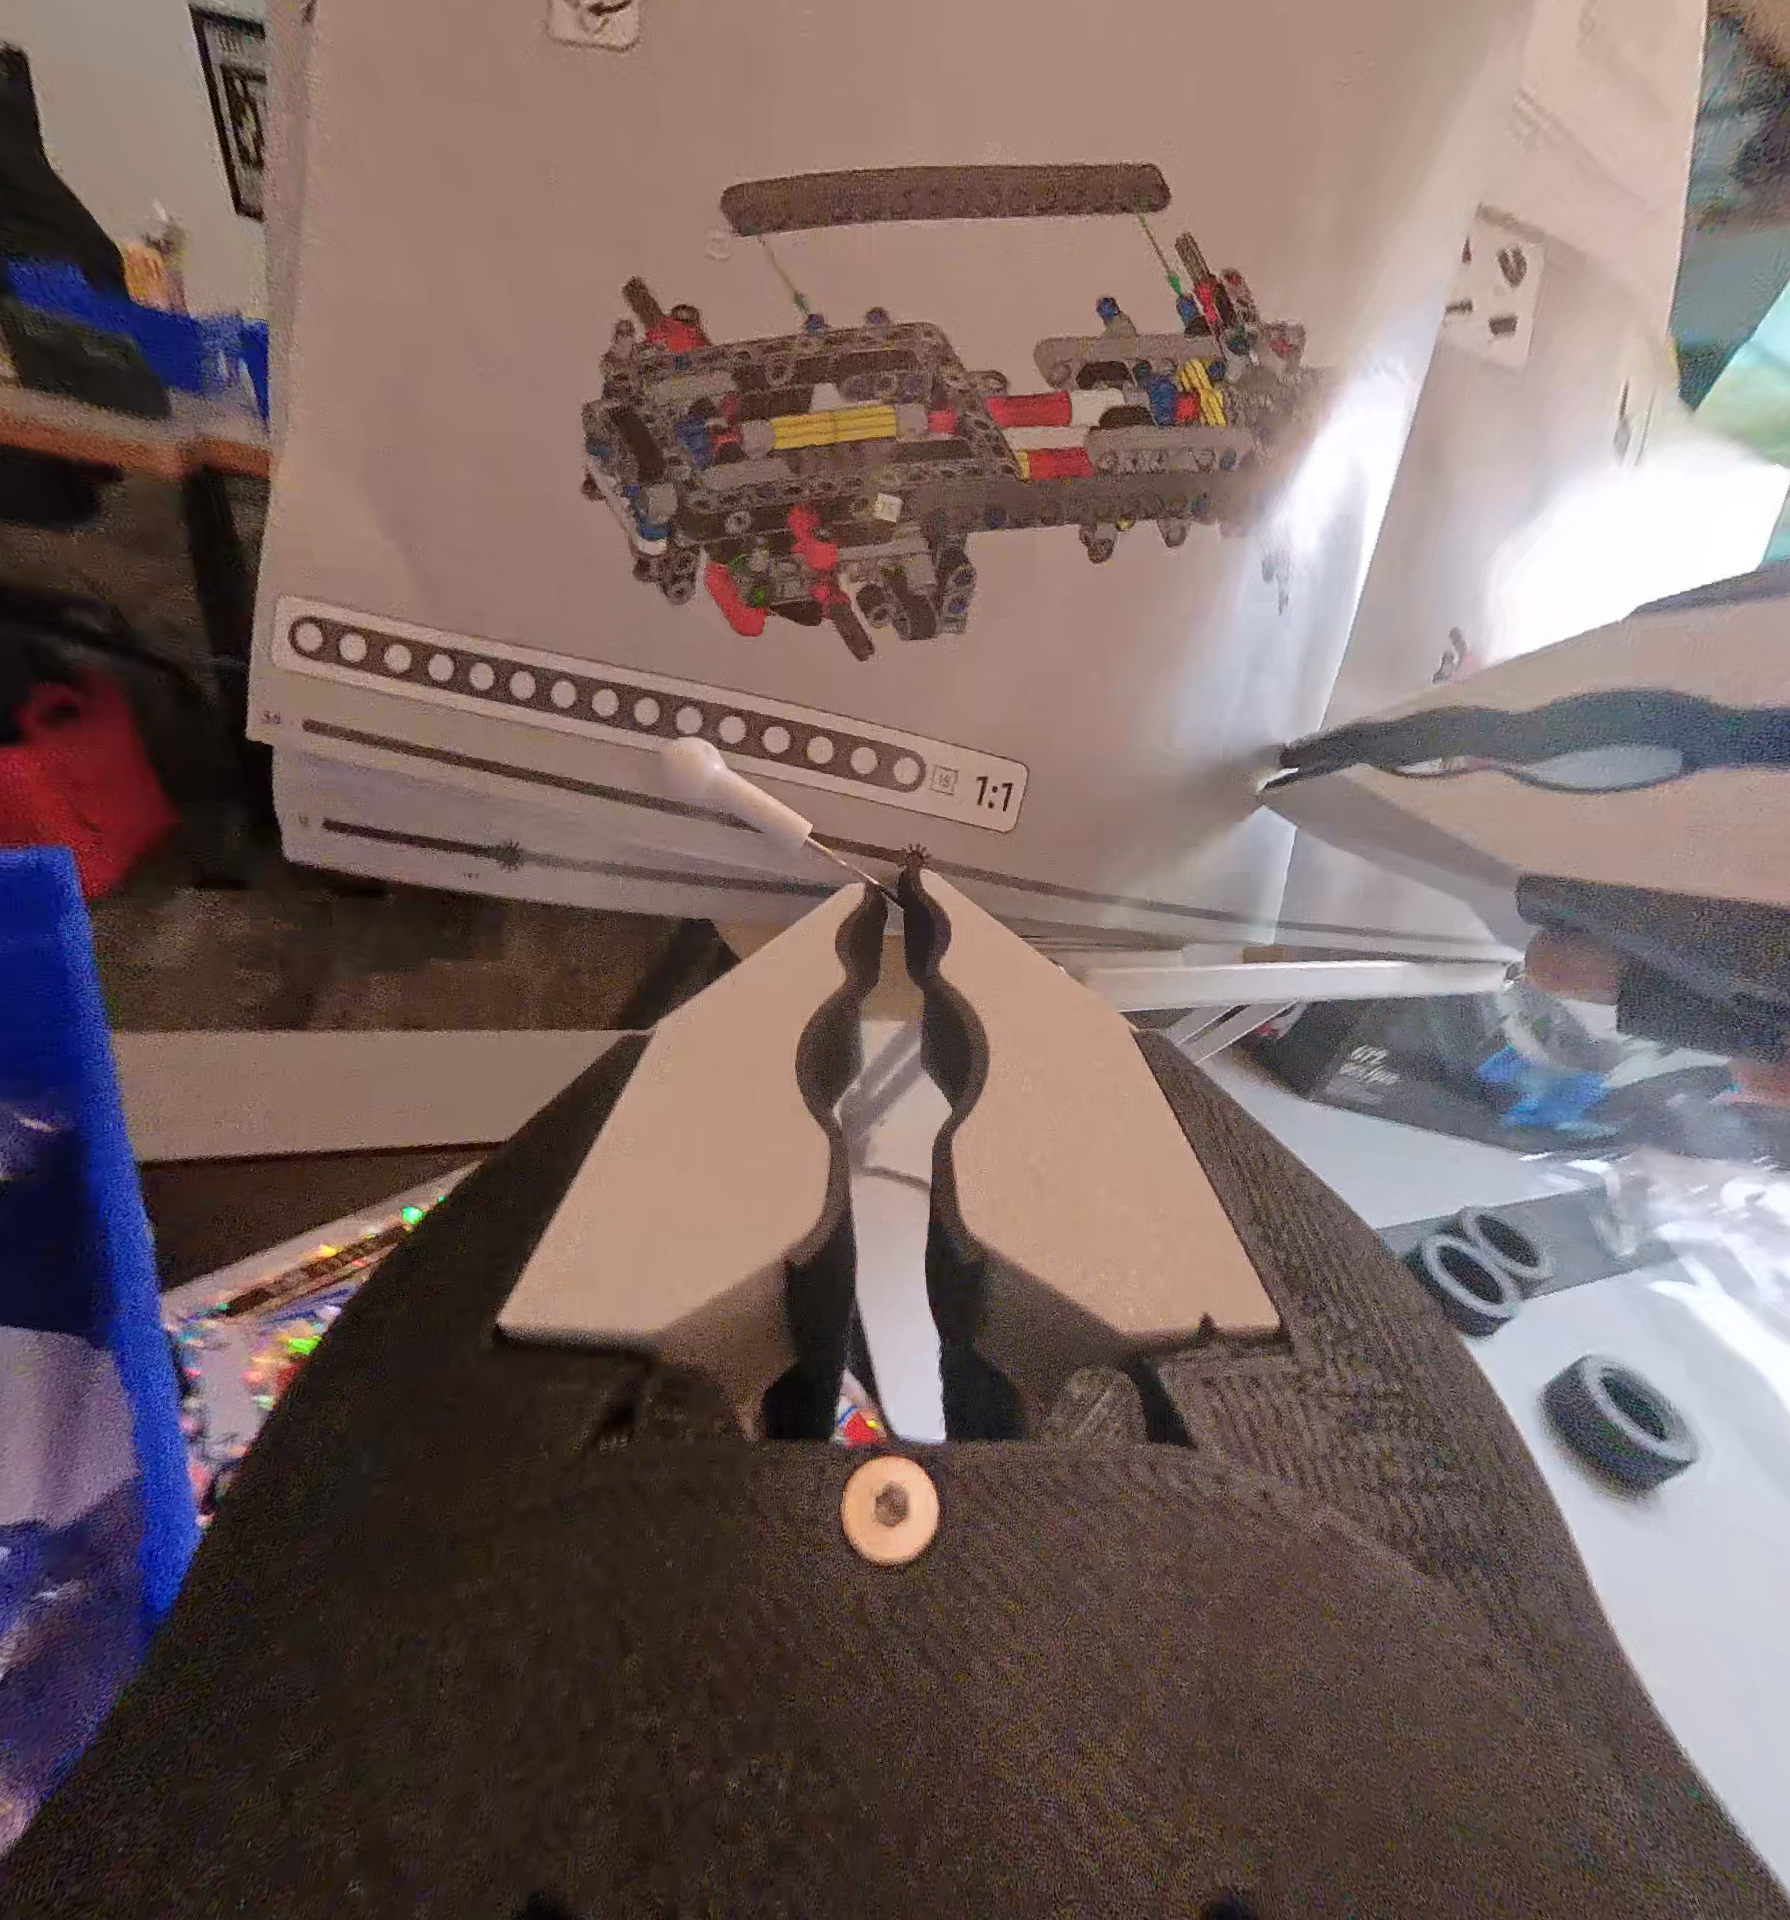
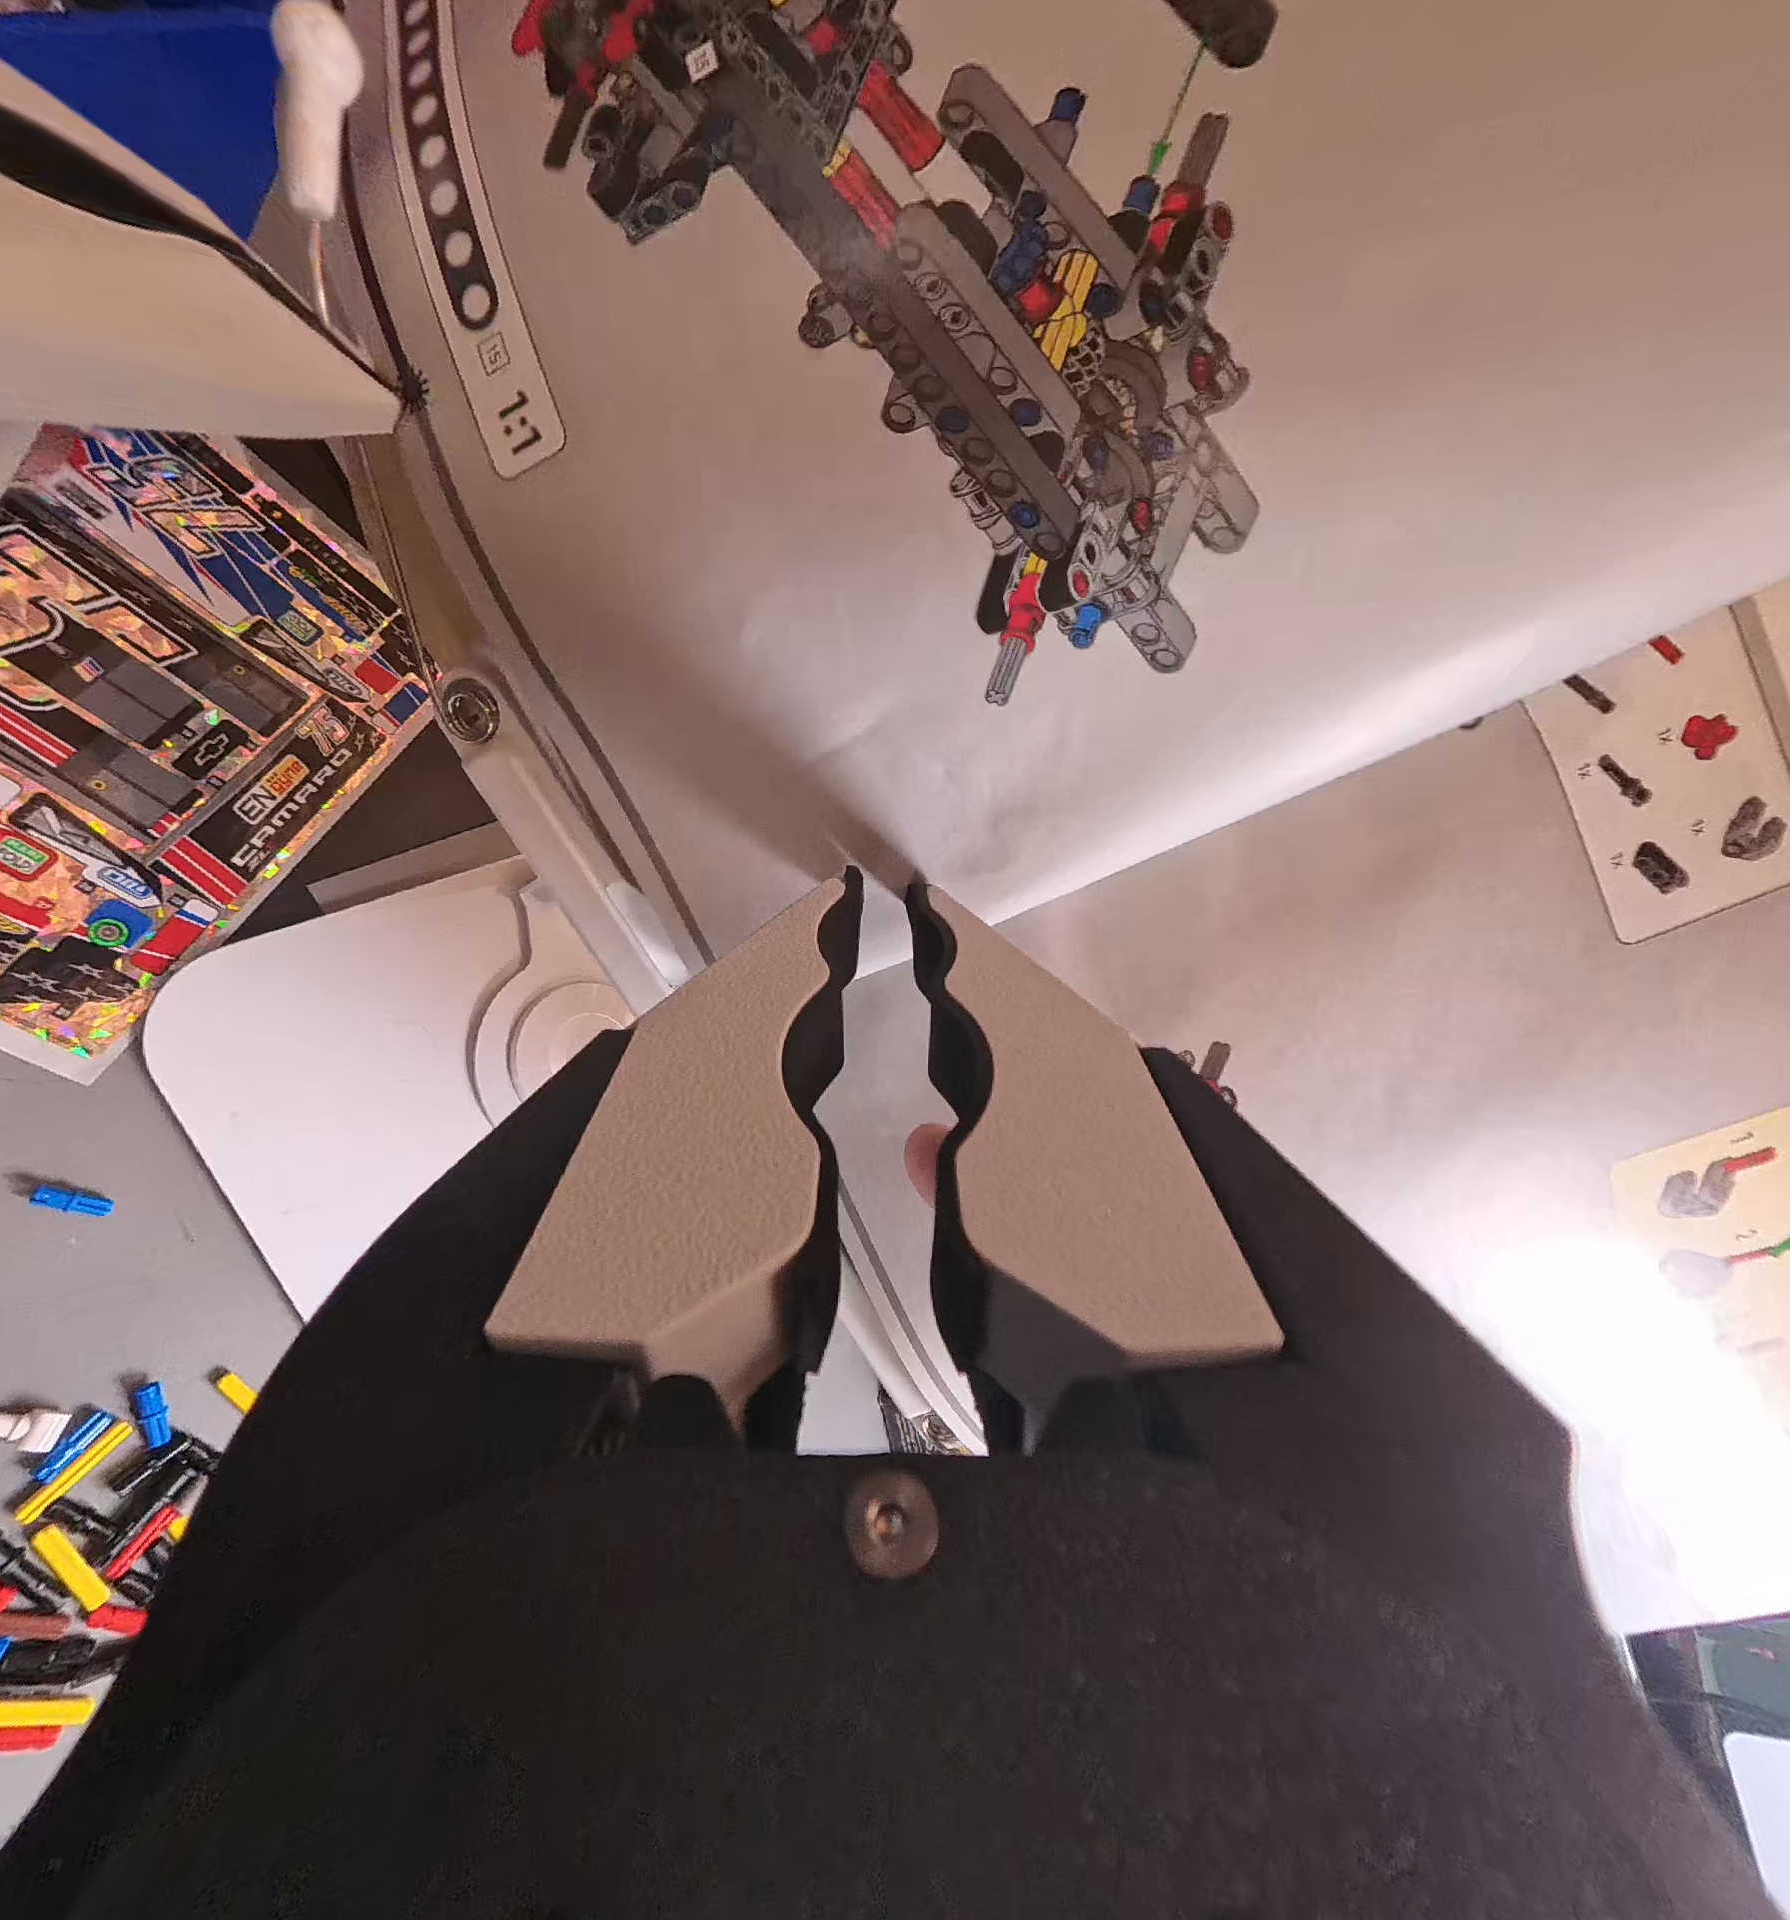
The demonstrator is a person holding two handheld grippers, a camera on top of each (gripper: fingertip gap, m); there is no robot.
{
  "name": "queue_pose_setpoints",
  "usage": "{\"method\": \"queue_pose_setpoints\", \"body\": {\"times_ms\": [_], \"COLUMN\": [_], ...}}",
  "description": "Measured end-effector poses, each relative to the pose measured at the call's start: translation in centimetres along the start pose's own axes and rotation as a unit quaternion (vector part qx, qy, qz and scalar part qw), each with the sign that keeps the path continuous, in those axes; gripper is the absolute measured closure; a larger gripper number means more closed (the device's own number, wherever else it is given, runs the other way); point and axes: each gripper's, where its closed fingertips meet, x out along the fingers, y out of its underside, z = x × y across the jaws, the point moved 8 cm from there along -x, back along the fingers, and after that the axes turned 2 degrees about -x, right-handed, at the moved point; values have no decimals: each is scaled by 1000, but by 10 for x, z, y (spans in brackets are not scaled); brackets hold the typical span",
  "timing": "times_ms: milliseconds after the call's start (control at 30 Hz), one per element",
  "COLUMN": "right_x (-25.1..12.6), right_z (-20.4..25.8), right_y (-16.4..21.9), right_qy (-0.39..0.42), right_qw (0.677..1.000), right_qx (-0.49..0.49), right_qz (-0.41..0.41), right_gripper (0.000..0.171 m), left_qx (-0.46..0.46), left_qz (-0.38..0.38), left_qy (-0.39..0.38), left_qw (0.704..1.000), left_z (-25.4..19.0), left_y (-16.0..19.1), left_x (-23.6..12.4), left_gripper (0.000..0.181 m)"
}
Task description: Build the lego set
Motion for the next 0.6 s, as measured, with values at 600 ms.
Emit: {"method": "queue_pose_setpoints", "body": {"times_ms": [600], "right_x": [11], "right_z": [26], "right_y": [-18], "right_qy": [-8], "right_qw": [996], "right_qx": [-85], "right_qz": [-27], "right_gripper": [160], "left_qx": [-60], "left_qz": [26], "left_qy": [51], "left_qw": [997], "left_z": [15], "left_y": [4], "left_x": [0], "left_gripper": [180]}}
